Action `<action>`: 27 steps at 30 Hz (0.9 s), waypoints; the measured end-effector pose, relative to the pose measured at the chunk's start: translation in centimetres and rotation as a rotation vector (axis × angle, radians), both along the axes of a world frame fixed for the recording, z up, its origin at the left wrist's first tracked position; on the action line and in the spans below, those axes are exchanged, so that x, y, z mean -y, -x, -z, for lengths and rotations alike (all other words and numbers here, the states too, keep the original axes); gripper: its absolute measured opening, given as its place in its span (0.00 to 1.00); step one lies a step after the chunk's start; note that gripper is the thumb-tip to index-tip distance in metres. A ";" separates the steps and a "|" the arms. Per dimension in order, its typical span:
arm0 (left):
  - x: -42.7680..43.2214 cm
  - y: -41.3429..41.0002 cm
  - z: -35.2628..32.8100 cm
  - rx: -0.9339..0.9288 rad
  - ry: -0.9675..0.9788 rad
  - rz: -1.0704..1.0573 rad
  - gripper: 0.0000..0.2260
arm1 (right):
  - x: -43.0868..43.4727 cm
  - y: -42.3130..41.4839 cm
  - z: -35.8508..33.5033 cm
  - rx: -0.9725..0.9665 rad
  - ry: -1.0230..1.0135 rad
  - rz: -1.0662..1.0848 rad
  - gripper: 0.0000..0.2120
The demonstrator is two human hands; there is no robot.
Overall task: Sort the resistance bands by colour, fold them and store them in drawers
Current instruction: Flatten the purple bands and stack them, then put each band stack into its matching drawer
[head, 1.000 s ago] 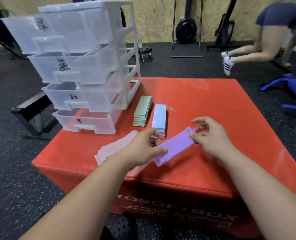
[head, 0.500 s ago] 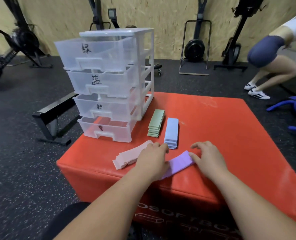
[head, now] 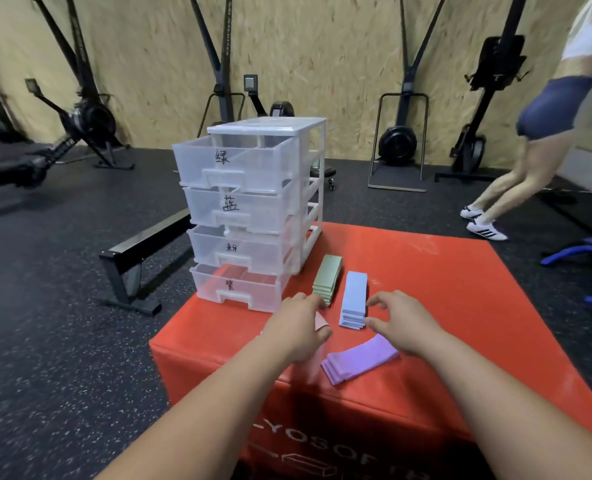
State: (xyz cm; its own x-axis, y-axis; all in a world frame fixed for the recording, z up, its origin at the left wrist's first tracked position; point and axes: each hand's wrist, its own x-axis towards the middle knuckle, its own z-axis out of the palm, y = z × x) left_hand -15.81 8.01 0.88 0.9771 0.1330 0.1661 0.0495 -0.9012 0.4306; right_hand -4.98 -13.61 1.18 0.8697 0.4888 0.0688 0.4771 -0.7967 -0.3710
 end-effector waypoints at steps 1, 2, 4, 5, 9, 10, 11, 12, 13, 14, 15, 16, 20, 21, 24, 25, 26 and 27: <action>-0.2 -0.8 -0.2 0.000 0.012 -0.001 0.21 | -0.7 -0.7 -0.3 -0.001 0.002 -0.007 0.19; -0.5 -1.6 -0.4 -0.002 0.022 -0.004 0.21 | -1.3 -1.5 -0.5 -0.004 0.009 -0.013 0.20; -0.9 -3.6 -0.6 0.001 0.028 -0.006 0.21 | -2.6 -3.4 -0.8 -0.013 0.031 -0.022 0.20; -1.2 -4.7 -0.6 0.005 0.033 -0.008 0.21 | -3.2 -4.5 -0.9 -0.020 0.040 -0.029 0.21; -2.1 -9.2 0.1 0.013 0.072 -0.041 0.21 | -5.3 -9.3 -0.8 -0.048 0.063 -0.031 0.21; -2.2 -10.3 0.4 0.009 0.087 -0.059 0.21 | -5.8 -10.6 -0.6 -0.050 0.064 -0.026 0.21; -2.3 -11.4 0.8 0.011 0.103 -0.079 0.21 | -6.3 -11.9 -0.3 -0.049 0.063 -0.022 0.21; -2.4 -12.3 1.4 0.017 0.118 -0.099 0.21 | -6.8 -13.1 -0.1 -0.050 0.059 -0.021 0.22; -2.4 -13.2 2.1 0.021 0.134 -0.116 0.21 | -7.3 -14.4 0.3 -0.052 0.054 -0.020 0.23; -2.5 -14.0 2.8 0.023 0.154 -0.132 0.22 | -7.8 -15.6 0.7 -0.058 0.056 -0.018 0.24; -2.5 -14.8 3.6 0.026 0.174 -0.147 0.22 | -8.4 -16.7 1.0 -0.063 0.062 -0.016 0.25; -2.6 -15.4 4.4 0.028 0.193 -0.159 0.22 | -9.0 -17.7 1.4 -0.065 0.073 -0.020 0.27; -3.1 -18.0 6.4 0.027 0.179 -0.163 0.24 | -11.3 -21.8 3.3 -0.072 0.114 -0.043 0.30; -3.3 -18.7 6.6 0.034 0.173 -0.156 0.24 | -11.9 -22.6 3.7 -0.080 0.122 -0.051 0.30; -4.0 -20.2 6.7 0.063 0.148 -0.134 0.20 | -13.3 -24.4 4.5 -0.126 0.116 -0.051 0.30; -4.2 -20.6 6.9 0.061 0.132 -0.134 0.18 | -13.6 -24.8 4.8 -0.150 0.108 -0.048 0.30; -4.4 -21.0 7.1 0.049 0.113 -0.132 0.15 | -13.9 -25.2 4.9 -0.174 0.104 -0.047 0.31; -4.6 -21.3 7.2 0.029 0.092 -0.130 0.13 | -14.1 -25.4 5.1 -0.200 0.108 -0.050 0.33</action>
State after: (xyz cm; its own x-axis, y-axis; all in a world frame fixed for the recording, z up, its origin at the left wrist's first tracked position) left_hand 5.46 12.56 -6.37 0.9457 0.2739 0.1748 0.1495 -0.8445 0.5143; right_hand 20.43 0.53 -3.92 0.8353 0.5268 -0.1573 0.4425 -0.8140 -0.3763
